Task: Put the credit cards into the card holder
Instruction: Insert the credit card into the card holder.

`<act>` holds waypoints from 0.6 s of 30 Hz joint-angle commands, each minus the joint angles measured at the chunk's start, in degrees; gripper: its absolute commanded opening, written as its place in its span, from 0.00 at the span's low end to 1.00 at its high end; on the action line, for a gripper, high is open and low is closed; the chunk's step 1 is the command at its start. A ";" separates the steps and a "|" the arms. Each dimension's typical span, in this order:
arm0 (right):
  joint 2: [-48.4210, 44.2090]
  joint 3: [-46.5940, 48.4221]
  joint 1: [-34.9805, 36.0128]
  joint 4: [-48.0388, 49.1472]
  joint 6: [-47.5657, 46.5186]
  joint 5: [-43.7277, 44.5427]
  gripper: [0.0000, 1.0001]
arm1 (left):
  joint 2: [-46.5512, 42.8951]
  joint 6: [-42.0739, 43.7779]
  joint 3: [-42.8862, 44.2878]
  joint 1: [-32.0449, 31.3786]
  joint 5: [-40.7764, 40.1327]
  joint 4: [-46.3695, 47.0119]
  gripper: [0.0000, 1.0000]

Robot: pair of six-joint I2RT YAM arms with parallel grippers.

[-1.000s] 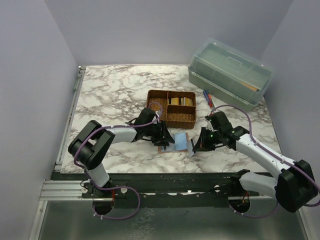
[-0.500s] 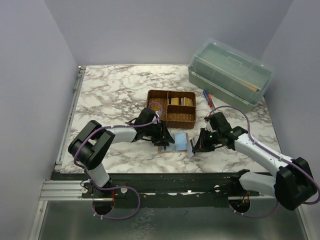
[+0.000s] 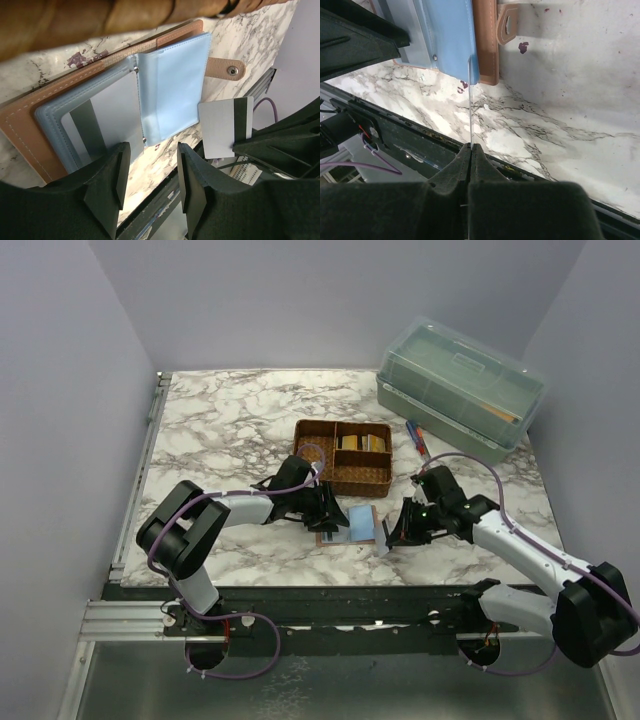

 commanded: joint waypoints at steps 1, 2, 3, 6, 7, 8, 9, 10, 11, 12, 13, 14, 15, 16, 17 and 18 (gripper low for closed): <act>-0.95 -1.28 0.45 -1.34 0.40 0.35 0.00 | 0.13 1.63 -0.82 -0.18 -2.75 -3.53 0.49; -0.96 -1.37 0.45 -1.55 0.30 0.43 0.00 | 0.09 1.64 -0.82 -0.18 -2.72 -3.53 0.49; -1.08 -1.42 0.45 -1.81 0.24 0.58 0.00 | 0.02 1.67 -0.82 -0.18 -2.72 -3.56 0.49; -1.67 -1.74 0.45 -2.33 0.19 0.74 0.00 | -0.03 1.62 -0.86 -0.17 -2.79 -3.62 0.50; -1.85 -1.91 0.45 -2.22 0.20 0.65 0.00 | -0.06 1.62 -0.81 -0.22 -2.81 -3.62 0.50; -1.82 -2.10 0.45 -2.10 0.24 0.57 0.00 | -0.04 1.64 -0.74 -0.19 -2.81 -3.62 0.50; -1.78 -2.20 0.45 -2.00 0.28 0.57 0.00 | 0.03 1.63 -0.74 -0.18 -2.81 -3.64 0.50; -1.60 -2.09 0.45 -1.99 0.24 0.49 0.00 | 0.10 1.69 -0.69 -0.18 -2.81 -3.65 0.50; -1.57 -2.11 0.45 -2.06 0.23 0.43 0.00 | 0.14 1.74 -0.65 -0.18 -2.76 -3.68 0.50; -1.70 -1.99 0.43 -2.14 0.28 0.49 0.00 | 0.15 1.75 -0.63 -0.18 -2.80 -3.75 0.50; -1.99 -2.17 0.45 -2.22 0.40 0.33 0.00 | 0.09 1.78 -0.64 -0.16 -2.81 -3.81 0.50; -2.31 -2.26 0.45 -2.21 0.44 0.28 0.00 | 0.02 1.78 -0.62 -0.18 -2.81 -3.86 0.50; -2.53 -2.28 0.45 -2.29 0.58 0.26 0.00 | -0.05 1.81 -0.64 -0.18 -2.84 -3.95 0.50; -2.66 -2.38 0.43 -2.33 0.55 0.20 0.00 | -0.11 1.80 -0.64 -0.18 -2.91 -4.01 0.50; -2.76 -2.35 0.39 -2.48 0.55 0.11 0.00 | 0.01 1.81 -0.58 -0.18 -2.90 -3.98 0.50; -2.83 -2.39 0.44 -2.54 0.56 0.08 0.00 | 0.03 1.83 -0.45 -0.18 -2.90 -3.97 0.50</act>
